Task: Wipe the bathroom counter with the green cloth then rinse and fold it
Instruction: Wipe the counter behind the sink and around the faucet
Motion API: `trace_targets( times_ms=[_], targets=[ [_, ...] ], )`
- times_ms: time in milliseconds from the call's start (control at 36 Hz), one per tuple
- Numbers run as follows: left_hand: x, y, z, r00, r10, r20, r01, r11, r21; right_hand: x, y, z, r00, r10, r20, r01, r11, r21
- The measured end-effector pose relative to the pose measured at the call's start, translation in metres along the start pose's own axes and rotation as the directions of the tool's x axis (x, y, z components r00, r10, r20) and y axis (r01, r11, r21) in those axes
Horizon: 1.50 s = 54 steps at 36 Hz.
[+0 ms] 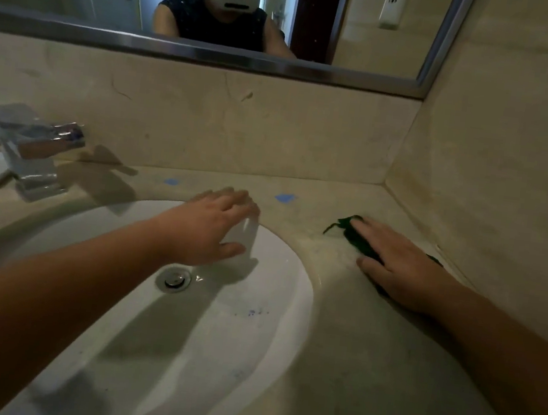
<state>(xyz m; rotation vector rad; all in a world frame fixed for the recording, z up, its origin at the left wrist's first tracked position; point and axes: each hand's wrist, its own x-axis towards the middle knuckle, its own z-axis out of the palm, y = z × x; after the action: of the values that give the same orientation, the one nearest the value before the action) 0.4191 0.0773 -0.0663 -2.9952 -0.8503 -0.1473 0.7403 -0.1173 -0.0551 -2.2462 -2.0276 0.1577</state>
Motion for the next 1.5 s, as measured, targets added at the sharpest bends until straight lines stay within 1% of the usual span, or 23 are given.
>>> trace_targets(
  times_ms=[83, 167, 250, 333, 472, 583, 667, 722, 778, 861, 917, 972, 1028, 1056, 1083, 1111, 1139, 1194, 1222, 1250, 1306, 1361, 1500],
  targets=[
    [0.012, -0.013, 0.004, 0.998, -0.016, 0.064, 0.014, 0.999, 0.033, 0.020, 0.012, -0.006, 0.992, 0.129, -0.010, -0.129, 0.992, 0.005],
    [0.014, -0.020, 0.008, 0.999, 0.010, 0.034, -0.011, 1.000, 0.019, 0.044, 0.018, -0.010, 0.972, 0.236, -0.021, -0.236, 0.972, 0.000],
    [0.012, -0.025, 0.016, 0.999, 0.028, 0.016, -0.028, 1.000, 0.006, 0.070, 0.025, -0.008, 0.963, 0.264, -0.063, -0.260, 0.964, 0.060],
    [0.014, -0.028, 0.018, 0.999, 0.036, 0.017, -0.036, 0.999, -0.024, 0.095, 0.029, -0.004, 0.965, 0.257, -0.061, -0.250, 0.963, 0.104],
    [0.017, -0.034, 0.014, 0.998, 0.055, 0.031, -0.053, 0.998, -0.042, 0.130, 0.014, 0.000, 0.984, 0.176, -0.022, -0.172, 0.977, 0.123],
    [0.018, -0.035, 0.011, 0.997, 0.042, 0.057, -0.039, 0.997, -0.061, 0.150, -0.022, 0.005, 0.995, 0.104, 0.003, -0.103, 0.987, 0.126],
    [0.015, -0.039, 0.007, 0.994, 0.045, 0.102, -0.032, 0.992, -0.125, 0.150, -0.061, 0.007, 1.000, 0.001, 0.011, -0.002, 0.995, 0.103],
    [0.011, -0.043, 0.001, 0.992, 0.014, 0.124, 0.009, 0.984, -0.177, 0.140, -0.088, 0.006, 0.997, -0.081, 0.010, 0.080, 0.993, 0.091],
    [0.006, -0.047, -0.005, 0.994, -0.055, 0.091, 0.073, 0.975, -0.211, 0.126, -0.113, 0.004, 0.988, -0.153, 0.001, 0.151, 0.977, 0.149],
    [-0.005, -0.054, -0.011, 0.991, -0.125, 0.046, 0.131, 0.977, -0.169, 0.103, -0.132, 0.003, 0.977, -0.212, 0.021, 0.190, 0.914, 0.359],
    [-0.010, -0.058, -0.013, 0.987, -0.138, 0.081, 0.149, 0.978, -0.148, 0.093, -0.132, -0.005, 0.977, -0.213, -0.018, 0.202, 0.891, 0.407],
    [-0.013, -0.060, -0.012, 0.981, -0.133, 0.138, 0.152, 0.978, -0.141, 0.087, -0.123, -0.022, 0.978, -0.158, -0.137, 0.202, 0.883, 0.424],
    [-0.013, -0.061, -0.008, 0.980, -0.125, 0.158, 0.148, 0.979, -0.141, 0.083, -0.103, -0.043, 0.949, -0.069, -0.308, 0.193, 0.900, 0.391],
    [-0.013, -0.061, -0.006, 0.980, -0.125, 0.155, 0.148, 0.979, -0.143, 0.081, -0.091, -0.053, 0.930, -0.036, -0.365, 0.172, 0.921, 0.349],
    [-0.013, -0.062, -0.005, 0.981, -0.127, 0.150, 0.149, 0.978, -0.147, 0.080, -0.077, -0.061, 0.922, -0.007, -0.387, 0.138, 0.940, 0.311],
    [-0.013, -0.062, -0.003, 0.981, -0.128, 0.144, 0.150, 0.977, -0.151, 0.081, -0.061, -0.064, 0.930, 0.026, -0.367, 0.084, 0.956, 0.280],
    [-0.013, -0.063, -0.003, 0.982, -0.126, 0.138, 0.147, 0.977, -0.154, 0.083, -0.045, -0.062, 0.947, 0.072, -0.312, 0.008, 0.969, 0.249],
    [-0.014, -0.066, -0.003, 0.986, -0.113, 0.119, 0.131, 0.979, -0.159, 0.085, -0.016, -0.047, 0.971, 0.191, -0.144, -0.165, 0.970, 0.178],
    [-0.013, -0.068, -0.003, 0.988, -0.105, 0.110, 0.122, 0.979, -0.162, 0.087, -0.003, -0.035, 0.970, 0.230, -0.077, -0.215, 0.964, 0.158],
    [-0.013, -0.069, -0.002, 0.990, -0.097, 0.103, 0.113, 0.980, -0.165, 0.090, 0.008, -0.023, 0.966, 0.257, -0.039, -0.249, 0.958, 0.141],
    [-0.012, -0.073, -0.001, 0.992, -0.083, 0.094, 0.099, 0.980, -0.173, 0.099, 0.016, -0.005, 0.953, 0.302, -0.024, -0.298, 0.949, 0.098],
    [-0.011, -0.077, 0.001, 0.993, -0.078, 0.087, 0.093, 0.978, -0.187, 0.112, 0.005, 0.001, 0.957, 0.289, -0.028, -0.285, 0.955, 0.086],
    [-0.009, -0.082, 0.003, 0.995, -0.076, 0.063, 0.087, 0.978, -0.192, 0.143, -0.050, 0.009, 0.994, 0.114, 0.003, -0.114, 0.991, 0.073]
  ],
)
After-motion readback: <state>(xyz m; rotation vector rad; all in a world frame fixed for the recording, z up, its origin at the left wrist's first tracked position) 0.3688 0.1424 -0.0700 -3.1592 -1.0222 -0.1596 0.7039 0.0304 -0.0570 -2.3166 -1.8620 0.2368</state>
